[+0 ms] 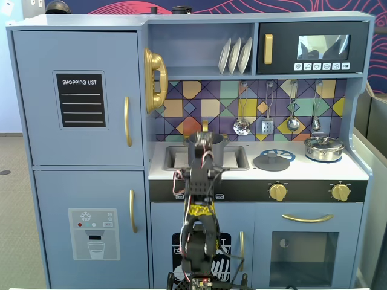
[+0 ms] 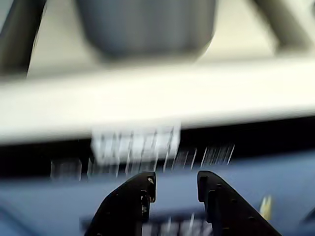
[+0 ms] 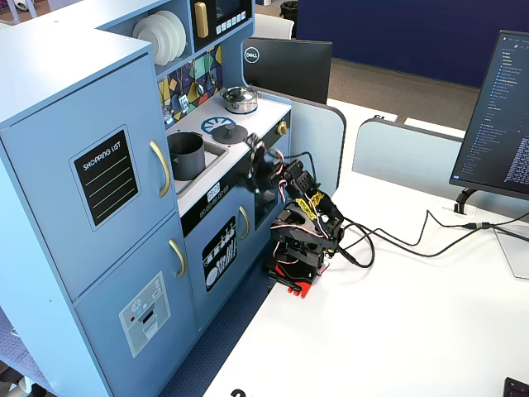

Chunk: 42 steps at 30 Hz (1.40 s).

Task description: Take off the lid from the gray recipient and place it on the counter

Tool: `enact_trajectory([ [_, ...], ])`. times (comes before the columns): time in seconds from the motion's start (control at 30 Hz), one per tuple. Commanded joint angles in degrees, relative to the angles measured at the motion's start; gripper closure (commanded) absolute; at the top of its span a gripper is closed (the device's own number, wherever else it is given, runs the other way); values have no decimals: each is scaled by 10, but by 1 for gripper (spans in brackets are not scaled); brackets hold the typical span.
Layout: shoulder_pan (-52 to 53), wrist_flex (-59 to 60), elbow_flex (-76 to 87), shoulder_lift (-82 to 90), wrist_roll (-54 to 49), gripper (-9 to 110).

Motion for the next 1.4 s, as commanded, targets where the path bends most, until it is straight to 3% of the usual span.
enact_trajectory([
  [0.0,-17,21,79,31,-35,102],
  [0.23,-49,-36,271,49,25,102],
  [0.53,-66,104,380,92,-45,102],
  [0.9,-66,203,381,93,56,99],
  [1.37,-54,203,381,94,61,96],
])
